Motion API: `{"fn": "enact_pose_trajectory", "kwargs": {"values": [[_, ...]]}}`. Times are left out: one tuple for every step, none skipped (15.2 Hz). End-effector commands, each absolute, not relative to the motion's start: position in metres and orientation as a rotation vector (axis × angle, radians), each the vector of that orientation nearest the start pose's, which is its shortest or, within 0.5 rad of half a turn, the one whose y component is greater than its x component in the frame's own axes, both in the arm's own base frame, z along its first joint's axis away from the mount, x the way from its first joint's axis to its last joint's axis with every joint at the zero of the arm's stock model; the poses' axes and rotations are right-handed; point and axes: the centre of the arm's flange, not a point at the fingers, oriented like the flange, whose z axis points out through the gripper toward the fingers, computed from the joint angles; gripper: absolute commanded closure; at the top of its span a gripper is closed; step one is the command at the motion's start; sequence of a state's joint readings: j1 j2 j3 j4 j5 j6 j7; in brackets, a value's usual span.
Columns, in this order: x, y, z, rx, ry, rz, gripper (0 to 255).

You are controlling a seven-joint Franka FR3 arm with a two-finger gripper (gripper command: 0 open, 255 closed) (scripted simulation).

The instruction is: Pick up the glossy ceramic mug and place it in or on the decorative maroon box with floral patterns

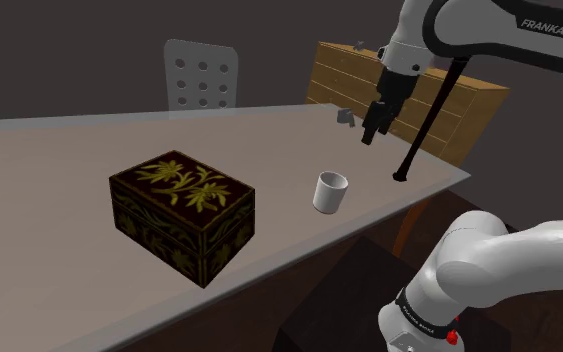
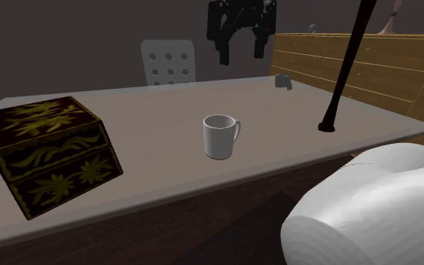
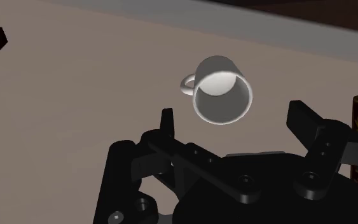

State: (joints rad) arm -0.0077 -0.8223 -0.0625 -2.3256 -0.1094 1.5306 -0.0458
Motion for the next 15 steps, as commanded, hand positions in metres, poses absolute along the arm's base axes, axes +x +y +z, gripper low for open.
{"fn": "enact_pose_trajectory", "kwargs": {"values": [[0.292, -0.040, 0.612, -3.206, 0.017, -0.037, 0], [0.297, -0.036, 0.600, -3.205, 0.021, -0.032, 0], [0.303, -0.032, 0.589, -3.204, 0.024, -0.027, 0], [0.308, -0.028, 0.577, -3.202, 0.027, -0.022, 0], [0.314, -0.024, 0.566, -3.201, 0.031, -0.017, 0], [0.319, -0.020, 0.554, -3.200, 0.034, -0.012, 0], [0.325, -0.017, 0.543, -3.199, 0.037, -0.007, 0], [0.330, -0.013, 0.531, -3.197, 0.041, -0.002, 0], [0.335, -0.009, 0.519, -3.196, 0.044, 0.003, 0], [0.341, -0.005, 0.508, -3.195, 0.047, 0.008, 0], [0.346, -0.001, 0.496, -3.194, 0.050, 0.013, 0], [0.351, 0.003, 0.485, -3.192, 0.054, 0.017, 0], [0.356, 0.006, 0.473, -3.191, 0.057, 0.022, 0], [0.362, 0.010, 0.461, -3.190, 0.060, 0.027, 0], [0.362, 0.011, 0.460, -3.190, 0.061, 0.028, 0]]}}
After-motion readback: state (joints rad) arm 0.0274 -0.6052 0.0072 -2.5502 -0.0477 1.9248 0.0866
